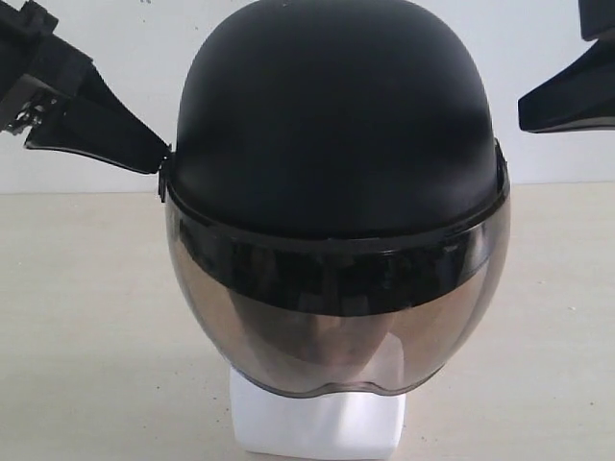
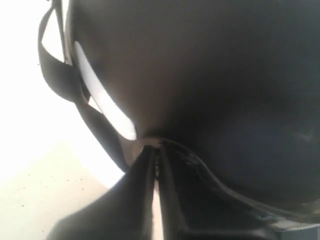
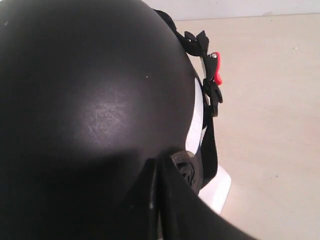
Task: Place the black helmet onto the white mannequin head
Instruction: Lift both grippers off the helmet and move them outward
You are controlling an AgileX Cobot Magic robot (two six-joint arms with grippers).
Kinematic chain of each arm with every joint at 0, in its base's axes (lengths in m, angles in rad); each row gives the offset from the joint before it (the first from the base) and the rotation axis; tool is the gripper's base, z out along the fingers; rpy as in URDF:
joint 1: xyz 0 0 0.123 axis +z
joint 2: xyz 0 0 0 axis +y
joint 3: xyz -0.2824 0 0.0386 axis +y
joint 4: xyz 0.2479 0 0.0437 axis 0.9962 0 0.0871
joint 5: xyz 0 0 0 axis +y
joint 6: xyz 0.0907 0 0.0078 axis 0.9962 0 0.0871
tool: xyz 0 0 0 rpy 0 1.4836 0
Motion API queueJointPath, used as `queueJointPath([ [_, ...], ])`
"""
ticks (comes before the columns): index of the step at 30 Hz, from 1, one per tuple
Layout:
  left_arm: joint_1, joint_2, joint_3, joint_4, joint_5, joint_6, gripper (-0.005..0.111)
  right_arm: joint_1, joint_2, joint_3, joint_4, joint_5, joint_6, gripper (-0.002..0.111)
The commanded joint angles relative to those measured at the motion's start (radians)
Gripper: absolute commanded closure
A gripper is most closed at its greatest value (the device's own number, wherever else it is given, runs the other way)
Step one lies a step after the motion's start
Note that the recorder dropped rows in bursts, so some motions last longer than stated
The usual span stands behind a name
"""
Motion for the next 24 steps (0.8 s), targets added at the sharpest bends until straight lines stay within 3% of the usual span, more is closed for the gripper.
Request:
queueJointPath([
  [1,-0.005,0.016,-0.008,-0.030,0.001,-0.007,0.102,-0.001,-0.003,-0.005,0.013,0.002,-0.005,0.108],
  [12,0.028,-0.070,-0.008,0.079,-0.006,-0.017,0.102,-0.001,-0.003,-0.005,0.012,0.006,-0.007,0.108],
  [15,0.056,-0.110,-0.008,0.068,-0.006,-0.019,0.102,-0.001,-0.003,-0.005,0.008,0.008,-0.009,0.108],
  [24,0.059,-0.288,0.012,0.081,0.036,-0.079,0.102,-0.001,-0.012,-0.005,-0.070,0.040,-0.009,0.108],
])
